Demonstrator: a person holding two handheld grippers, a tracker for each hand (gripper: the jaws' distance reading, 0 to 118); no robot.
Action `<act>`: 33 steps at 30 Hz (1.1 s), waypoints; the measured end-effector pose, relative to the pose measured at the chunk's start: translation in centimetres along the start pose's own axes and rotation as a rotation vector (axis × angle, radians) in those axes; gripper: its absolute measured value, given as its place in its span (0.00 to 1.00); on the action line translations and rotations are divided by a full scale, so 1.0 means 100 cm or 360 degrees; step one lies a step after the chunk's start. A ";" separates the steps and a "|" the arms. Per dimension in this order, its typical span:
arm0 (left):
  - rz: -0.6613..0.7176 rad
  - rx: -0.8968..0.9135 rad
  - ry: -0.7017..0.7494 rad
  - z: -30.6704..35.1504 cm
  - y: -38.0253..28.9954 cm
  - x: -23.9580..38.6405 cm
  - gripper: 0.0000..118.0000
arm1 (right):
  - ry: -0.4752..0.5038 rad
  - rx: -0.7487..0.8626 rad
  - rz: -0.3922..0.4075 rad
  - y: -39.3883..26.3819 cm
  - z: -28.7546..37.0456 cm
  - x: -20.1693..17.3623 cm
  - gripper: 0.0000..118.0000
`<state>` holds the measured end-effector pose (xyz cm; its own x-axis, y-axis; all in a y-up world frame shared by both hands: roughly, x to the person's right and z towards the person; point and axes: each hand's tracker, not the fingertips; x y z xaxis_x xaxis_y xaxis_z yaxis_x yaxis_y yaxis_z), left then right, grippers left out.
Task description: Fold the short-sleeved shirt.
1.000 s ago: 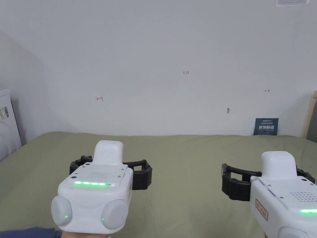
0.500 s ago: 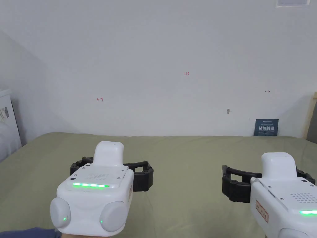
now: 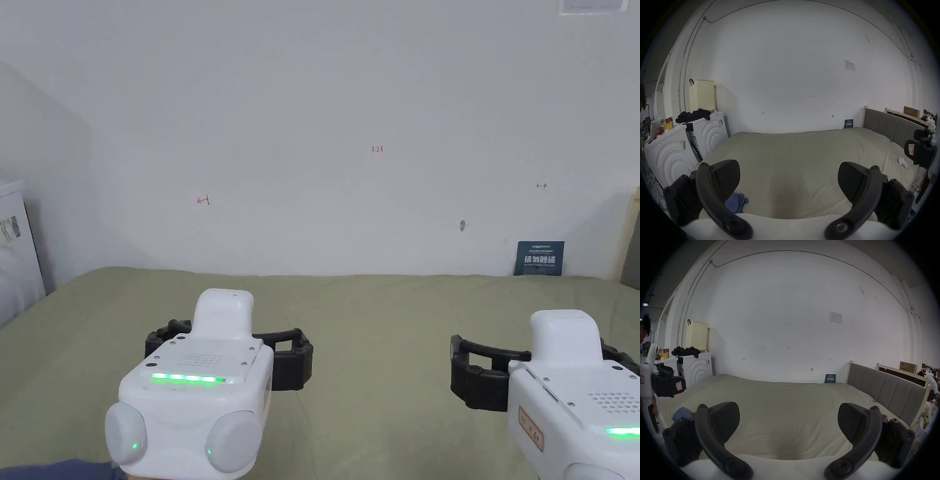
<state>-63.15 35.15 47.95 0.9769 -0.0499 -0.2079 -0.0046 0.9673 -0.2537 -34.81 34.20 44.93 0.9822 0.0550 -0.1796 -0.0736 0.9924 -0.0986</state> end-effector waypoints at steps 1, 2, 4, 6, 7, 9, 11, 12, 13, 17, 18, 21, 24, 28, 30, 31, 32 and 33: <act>0.0000 -0.0001 -0.0001 0.000 0.000 0.000 1.00 | 0.0001 -0.0002 -0.0004 0.000 0.000 0.000 1.00; 0.0000 -0.0001 0.0000 0.000 0.000 0.000 1.00 | 0.0002 -0.0003 -0.0006 0.000 0.000 0.000 1.00; -0.0001 0.0000 0.0003 -0.001 0.000 -0.001 1.00 | -0.0009 0.0002 -0.0005 -0.001 0.000 0.000 1.00; 0.0003 0.0002 0.0003 0.001 0.000 0.000 1.00 | -0.0006 0.0004 -0.0005 -0.001 0.000 0.000 1.00; 0.0005 0.0001 0.0004 0.001 0.000 0.000 1.00 | -0.0007 0.0002 -0.0006 -0.001 0.000 0.000 1.00; 0.0005 0.0001 0.0005 0.001 0.000 0.000 1.00 | -0.0006 -0.0001 -0.0006 -0.001 0.000 0.000 1.00; 0.0007 0.0002 0.0003 0.001 0.000 0.000 1.00 | -0.0008 0.0001 0.0000 -0.001 0.000 0.000 1.00; 0.0010 0.0001 0.0002 0.001 0.000 0.000 1.00 | -0.0008 0.0000 0.0001 -0.001 0.000 0.000 1.00; 0.0010 -0.0001 -0.0002 0.000 0.000 0.000 1.00 | -0.0007 -0.0001 0.0001 -0.001 0.000 0.000 1.00; 0.0001 -0.0001 0.0003 0.000 -0.001 0.000 1.00 | 0.0001 -0.0014 0.0007 -0.001 -0.001 -0.001 1.00; 0.0000 -0.0003 0.0003 -0.001 -0.001 0.000 1.00 | 0.0002 -0.0014 0.0010 -0.002 0.000 -0.002 1.00; 0.0001 -0.0005 0.0001 0.000 -0.001 -0.001 1.00 | 0.0000 -0.0015 0.0012 -0.002 0.000 -0.003 1.00; 0.0008 -0.0005 0.0006 0.000 0.000 -0.002 1.00 | 0.0004 -0.0018 0.0010 -0.002 -0.001 -0.003 1.00; 0.0015 -0.0005 0.0004 0.000 0.000 -0.003 1.00 | 0.0002 -0.0014 0.0013 -0.002 -0.001 -0.003 1.00; 0.0012 -0.0004 0.0008 0.001 0.000 -0.002 1.00 | 0.0003 -0.0015 0.0010 -0.002 -0.001 -0.003 1.00; 0.0013 -0.0003 0.0009 0.002 0.000 -0.002 1.00 | 0.0002 -0.0015 0.0010 -0.002 -0.001 -0.003 1.00; 0.0015 -0.0004 0.0006 0.002 0.000 -0.002 1.00 | 0.0001 -0.0016 0.0011 -0.002 -0.001 -0.003 1.00; 0.0014 -0.0005 0.0002 0.002 0.000 -0.002 1.00 | 0.0001 -0.0015 0.0011 -0.002 -0.001 -0.003 1.00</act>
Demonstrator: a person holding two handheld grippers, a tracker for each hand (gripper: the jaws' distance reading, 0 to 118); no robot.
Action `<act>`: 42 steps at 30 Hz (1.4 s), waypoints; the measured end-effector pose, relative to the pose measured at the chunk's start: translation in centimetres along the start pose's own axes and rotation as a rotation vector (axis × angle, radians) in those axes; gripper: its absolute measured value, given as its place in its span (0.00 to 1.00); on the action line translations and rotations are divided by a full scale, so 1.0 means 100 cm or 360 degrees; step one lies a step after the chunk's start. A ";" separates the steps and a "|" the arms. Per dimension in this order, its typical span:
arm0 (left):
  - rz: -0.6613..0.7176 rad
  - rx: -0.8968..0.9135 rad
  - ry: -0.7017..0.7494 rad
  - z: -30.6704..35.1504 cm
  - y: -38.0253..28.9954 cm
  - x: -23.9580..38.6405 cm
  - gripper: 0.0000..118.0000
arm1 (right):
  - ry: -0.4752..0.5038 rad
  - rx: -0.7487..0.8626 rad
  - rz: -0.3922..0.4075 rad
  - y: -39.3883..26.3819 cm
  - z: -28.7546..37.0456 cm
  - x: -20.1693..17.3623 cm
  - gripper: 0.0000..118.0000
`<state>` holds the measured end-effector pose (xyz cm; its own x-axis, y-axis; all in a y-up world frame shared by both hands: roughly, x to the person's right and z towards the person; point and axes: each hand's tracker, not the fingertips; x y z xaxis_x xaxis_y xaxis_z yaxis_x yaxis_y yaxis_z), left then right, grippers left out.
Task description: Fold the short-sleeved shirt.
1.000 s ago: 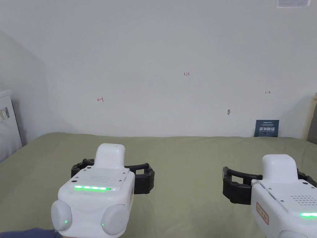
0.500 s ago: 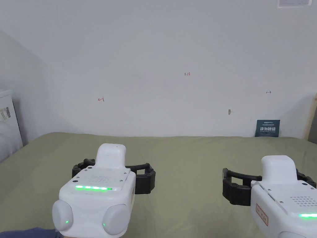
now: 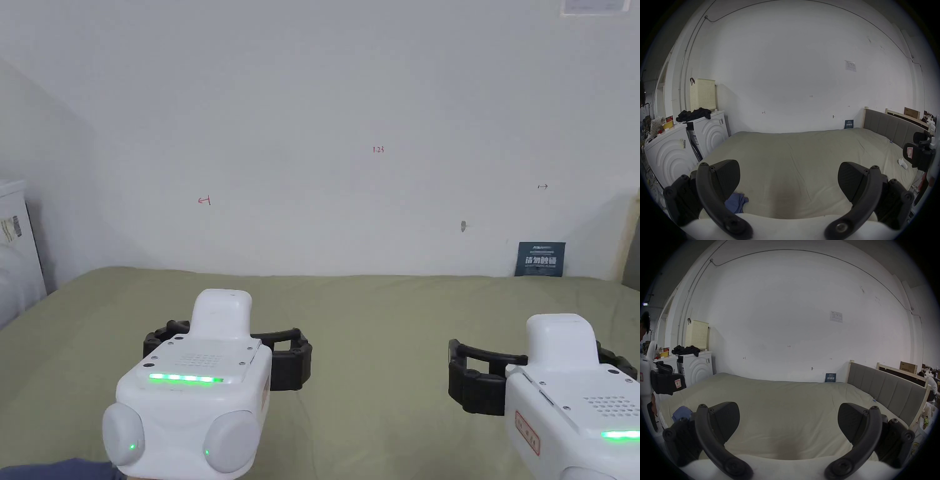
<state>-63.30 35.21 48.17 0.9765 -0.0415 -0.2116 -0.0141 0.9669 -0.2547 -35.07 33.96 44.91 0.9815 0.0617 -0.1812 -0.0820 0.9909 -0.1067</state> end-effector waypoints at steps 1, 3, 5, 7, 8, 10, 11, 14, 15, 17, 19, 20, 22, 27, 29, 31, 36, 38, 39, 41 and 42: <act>0.0000 0.0000 0.0001 0.000 0.000 0.000 1.00 | 0.0002 -0.0001 0.0001 0.000 0.000 0.000 1.00; -0.0006 0.0001 0.0002 0.000 0.000 0.000 1.00 | 0.0002 -0.0004 0.0005 0.000 0.000 0.000 1.00; -0.0003 0.0002 0.0001 0.001 0.000 0.000 1.00 | 0.0002 -0.0005 0.0008 0.000 0.000 0.000 1.00; -0.0002 0.0001 -0.0001 0.001 0.001 -0.001 1.00 | -0.0006 0.0001 0.0020 -0.001 0.001 -0.001 1.00; -0.0003 0.0003 0.0000 0.001 0.001 -0.001 1.00 | -0.0008 0.0002 0.0025 0.000 0.000 -0.001 1.00; -0.0002 0.0005 0.0003 0.001 0.001 -0.001 1.00 | -0.0010 -0.0001 0.0027 0.000 0.001 -0.002 1.00; 0.0000 0.0005 0.0002 0.001 0.001 -0.001 1.00 | -0.0008 -0.0002 0.0023 0.000 0.001 -0.001 1.00; 0.0002 0.0008 0.0001 0.002 0.002 -0.001 1.00 | -0.0008 0.0001 0.0018 0.000 0.002 -0.001 1.00; 0.0000 0.0009 0.0002 0.003 0.002 -0.001 1.00 | -0.0009 0.0002 0.0020 0.000 0.002 -0.001 1.00; -0.0008 0.0011 0.0001 0.004 0.002 0.000 1.00 | -0.0009 0.0000 0.0021 0.000 0.002 -0.001 1.00; -0.0014 0.0012 0.0005 0.004 0.002 0.000 1.00 | -0.0009 0.0002 0.0017 0.000 0.002 0.000 1.00; -0.0016 0.0013 0.0005 0.004 0.001 0.000 1.00 | -0.0010 0.0003 0.0015 0.001 0.002 0.000 1.00; -0.0014 0.0011 0.0003 0.004 0.001 0.000 1.00 | -0.0007 0.0002 0.0014 0.000 0.002 0.000 1.00; -0.0003 0.0012 0.0007 0.004 0.002 -0.002 1.00 | -0.0004 0.0002 0.0020 0.001 0.002 -0.002 1.00; -0.0001 0.0012 0.0006 0.004 0.002 -0.002 1.00 | -0.0006 0.0005 0.0019 0.001 0.002 -0.002 1.00; -0.0001 0.0012 0.0007 0.004 0.002 -0.003 1.00 | -0.0005 0.0005 0.0018 0.001 0.002 -0.002 1.00; -0.0012 -0.0017 0.0071 0.000 0.003 0.000 1.00 | -0.0006 0.0006 0.0021 0.002 0.002 -0.002 1.00; -0.0034 -0.0036 0.0121 -0.004 0.002 0.002 1.00 | -0.0004 0.0006 0.0019 0.002 0.002 -0.002 1.00; -0.0036 -0.0009 0.0100 -0.004 0.000 0.001 1.00 | -0.0003 0.0006 0.0019 0.002 0.002 -0.002 1.00; -0.0009 0.0018 0.0078 -0.004 -0.001 0.001 1.00 | -0.0002 0.0007 0.0019 0.001 0.002 -0.003 1.00; 0.0009 0.0015 0.0071 -0.004 0.000 0.001 1.00 | -0.0001 0.0008 0.0019 0.001 0.002 -0.003 1.00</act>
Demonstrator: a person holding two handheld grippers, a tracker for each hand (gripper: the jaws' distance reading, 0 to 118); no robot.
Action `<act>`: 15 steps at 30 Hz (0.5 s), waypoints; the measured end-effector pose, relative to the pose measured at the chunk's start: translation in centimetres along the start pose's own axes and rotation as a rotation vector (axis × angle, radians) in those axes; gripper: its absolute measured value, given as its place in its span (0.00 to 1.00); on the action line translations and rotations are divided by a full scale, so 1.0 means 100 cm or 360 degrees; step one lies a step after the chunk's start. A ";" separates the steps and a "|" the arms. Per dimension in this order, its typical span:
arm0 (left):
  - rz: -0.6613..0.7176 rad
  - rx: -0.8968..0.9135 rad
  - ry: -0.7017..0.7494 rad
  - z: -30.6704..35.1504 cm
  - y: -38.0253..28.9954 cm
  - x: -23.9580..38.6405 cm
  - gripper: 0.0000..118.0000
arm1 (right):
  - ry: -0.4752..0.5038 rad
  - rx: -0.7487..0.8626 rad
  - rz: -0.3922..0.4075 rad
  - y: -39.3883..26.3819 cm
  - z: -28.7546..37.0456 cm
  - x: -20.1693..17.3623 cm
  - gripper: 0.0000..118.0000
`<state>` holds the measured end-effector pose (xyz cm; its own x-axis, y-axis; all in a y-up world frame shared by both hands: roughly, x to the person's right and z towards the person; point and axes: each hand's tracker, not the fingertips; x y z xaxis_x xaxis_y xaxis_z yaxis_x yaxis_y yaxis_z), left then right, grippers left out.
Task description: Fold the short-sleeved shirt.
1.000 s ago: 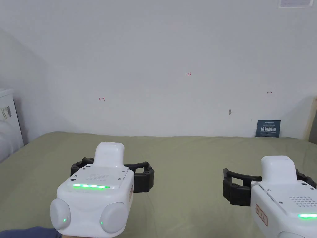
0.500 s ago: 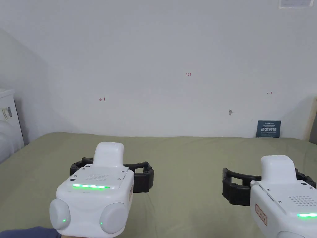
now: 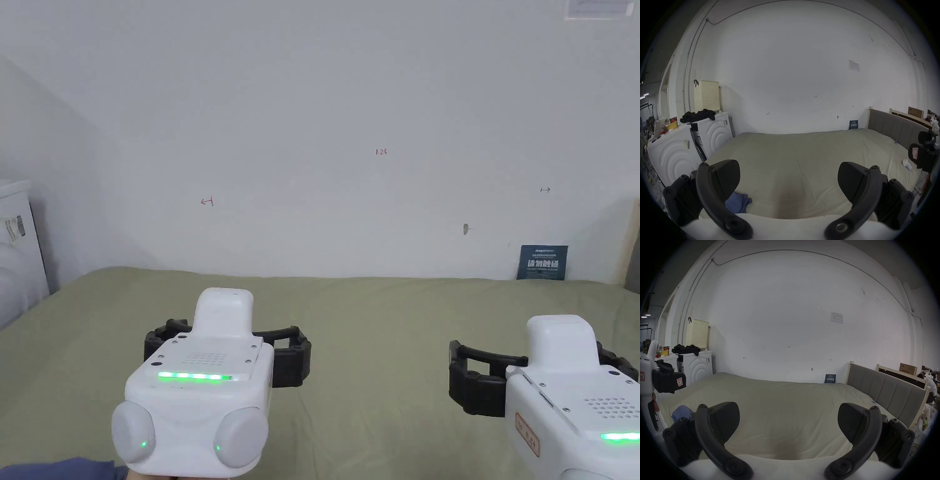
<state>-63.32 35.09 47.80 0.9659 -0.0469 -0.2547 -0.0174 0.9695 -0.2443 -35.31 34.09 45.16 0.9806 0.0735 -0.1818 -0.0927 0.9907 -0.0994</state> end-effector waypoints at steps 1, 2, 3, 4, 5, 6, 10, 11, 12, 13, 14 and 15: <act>0.0023 -0.0004 -0.0022 0.001 0.001 -0.001 1.00 | 0.0001 -0.0001 -0.0001 0.000 0.000 0.000 1.00; 0.0047 -0.0010 -0.0040 0.003 0.002 -0.002 1.00 | 0.0001 -0.0002 -0.0002 0.000 0.000 0.000 1.00; 0.0060 -0.0013 -0.0056 0.004 0.003 -0.003 1.00 | 0.0000 -0.0002 -0.0003 0.000 0.000 0.000 1.00; 0.0081 -0.0003 -0.0058 0.004 0.004 -0.004 1.00 | 0.0000 -0.0002 -0.0003 0.000 -0.001 0.000 1.00; 0.0096 0.0020 -0.0073 0.005 0.003 -0.006 1.00 | 0.0001 -0.0002 -0.0002 0.000 0.000 0.000 1.00; 0.0113 0.0038 -0.0096 0.006 0.003 -0.008 1.00 | 0.0001 0.0000 0.0000 0.000 0.000 0.000 1.00; 0.0164 0.0136 -0.0243 0.013 0.001 -0.014 1.00 | -0.0002 0.0006 0.0001 0.001 0.000 0.002 1.00; 0.0150 0.0126 -0.0212 0.013 0.001 -0.013 1.00 | -0.0006 0.0005 0.0000 0.001 0.000 0.002 1.00; 0.0137 0.0119 -0.0194 0.013 0.002 -0.012 1.00 | -0.0007 0.0005 -0.0004 0.001 0.001 0.002 1.00; 0.0111 0.0105 -0.0166 0.012 0.002 -0.011 1.00 | -0.0005 0.0006 -0.0009 0.001 0.001 0.003 1.00; 0.0080 0.0113 -0.0151 0.012 0.001 -0.009 1.00 | -0.0007 0.0005 -0.0013 0.001 0.001 0.004 1.00; 0.0060 0.0127 -0.0152 0.012 -0.001 -0.009 1.00 | -0.0008 0.0006 -0.0015 0.001 0.001 0.004 1.00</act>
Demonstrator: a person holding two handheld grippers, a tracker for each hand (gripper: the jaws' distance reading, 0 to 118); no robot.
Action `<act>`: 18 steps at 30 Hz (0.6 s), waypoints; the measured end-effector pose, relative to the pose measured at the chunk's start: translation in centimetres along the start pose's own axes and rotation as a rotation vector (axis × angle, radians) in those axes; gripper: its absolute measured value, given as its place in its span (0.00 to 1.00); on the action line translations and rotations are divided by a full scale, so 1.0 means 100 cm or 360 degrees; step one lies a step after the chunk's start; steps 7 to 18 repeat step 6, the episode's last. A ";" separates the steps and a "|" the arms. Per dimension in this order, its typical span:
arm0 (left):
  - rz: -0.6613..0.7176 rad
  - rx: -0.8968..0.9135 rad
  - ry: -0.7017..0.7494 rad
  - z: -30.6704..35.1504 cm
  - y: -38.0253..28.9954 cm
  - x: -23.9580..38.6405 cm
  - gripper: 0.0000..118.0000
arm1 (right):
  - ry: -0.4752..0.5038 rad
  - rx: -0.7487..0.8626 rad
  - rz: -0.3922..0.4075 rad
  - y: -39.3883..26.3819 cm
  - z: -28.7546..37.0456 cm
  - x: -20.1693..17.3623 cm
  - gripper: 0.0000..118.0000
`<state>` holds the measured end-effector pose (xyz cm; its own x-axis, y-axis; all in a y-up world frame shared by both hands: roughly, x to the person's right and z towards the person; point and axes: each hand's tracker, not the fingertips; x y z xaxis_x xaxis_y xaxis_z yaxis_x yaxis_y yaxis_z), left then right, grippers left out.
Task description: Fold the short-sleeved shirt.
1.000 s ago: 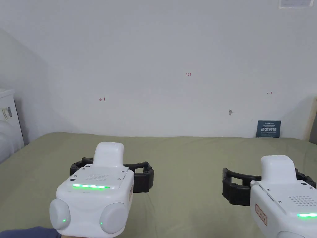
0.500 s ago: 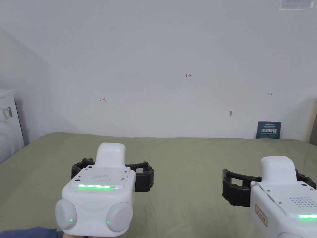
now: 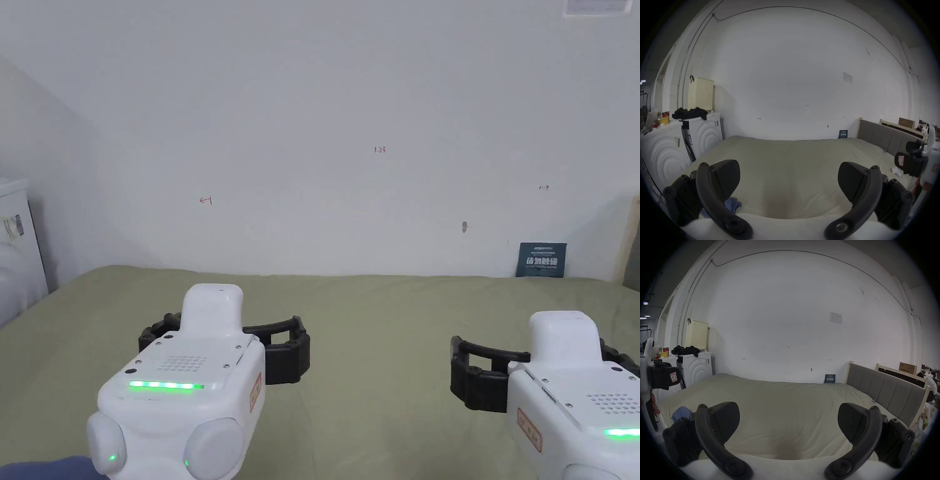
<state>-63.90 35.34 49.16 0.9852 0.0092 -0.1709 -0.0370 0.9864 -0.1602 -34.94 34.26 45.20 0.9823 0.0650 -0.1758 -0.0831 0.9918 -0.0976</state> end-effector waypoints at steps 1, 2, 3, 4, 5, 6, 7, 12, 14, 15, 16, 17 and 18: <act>-0.0005 0.0013 -0.0009 0.001 -0.001 -0.001 1.00 | 0.0000 0.0003 0.0001 0.000 0.000 0.000 1.00; -0.0001 0.0007 -0.0023 0.002 0.000 -0.002 1.00 | 0.0000 0.0004 0.0004 0.000 0.001 0.000 1.00; 0.0012 0.0003 -0.0048 0.003 0.000 -0.003 1.00 | -0.0002 0.0005 0.0006 0.000 0.001 0.000 1.00; 0.0031 0.0030 -0.0106 0.005 -0.001 -0.005 1.00 | -0.0003 0.0006 0.0008 0.000 0.001 0.000 1.00; 0.0025 0.0042 -0.0070 0.005 -0.002 -0.005 1.00 | -0.0002 0.0004 0.0007 -0.001 0.001 0.000 1.00; 0.0003 0.0043 0.0018 0.004 -0.002 -0.004 1.00 | -0.0002 0.0002 0.0006 -0.001 0.001 0.001 1.00; 0.0003 0.0043 0.0018 0.004 -0.002 -0.004 1.00 | -0.0002 0.0002 0.0006 -0.001 0.001 0.001 1.00; 0.0003 0.0043 0.0018 0.004 -0.002 -0.004 1.00 | -0.0002 0.0002 0.0006 -0.001 0.001 0.001 1.00; 0.0003 0.0043 0.0018 0.004 -0.002 -0.004 1.00 | -0.0002 0.0002 0.0006 -0.001 0.001 0.001 1.00; 0.0003 0.0043 0.0018 0.004 -0.002 -0.004 1.00 | -0.0002 0.0002 0.0006 -0.001 0.001 0.001 1.00; 0.0003 0.0043 0.0018 0.004 -0.002 -0.004 1.00 | -0.0002 0.0002 0.0006 -0.001 0.001 0.001 1.00; 0.0003 0.0043 0.0018 0.004 -0.002 -0.004 1.00 | -0.0002 0.0002 0.0006 -0.001 0.001 0.001 1.00; 0.0003 0.0043 0.0018 0.004 -0.002 -0.004 1.00 | -0.0002 0.0002 0.0006 -0.001 0.001 0.001 1.00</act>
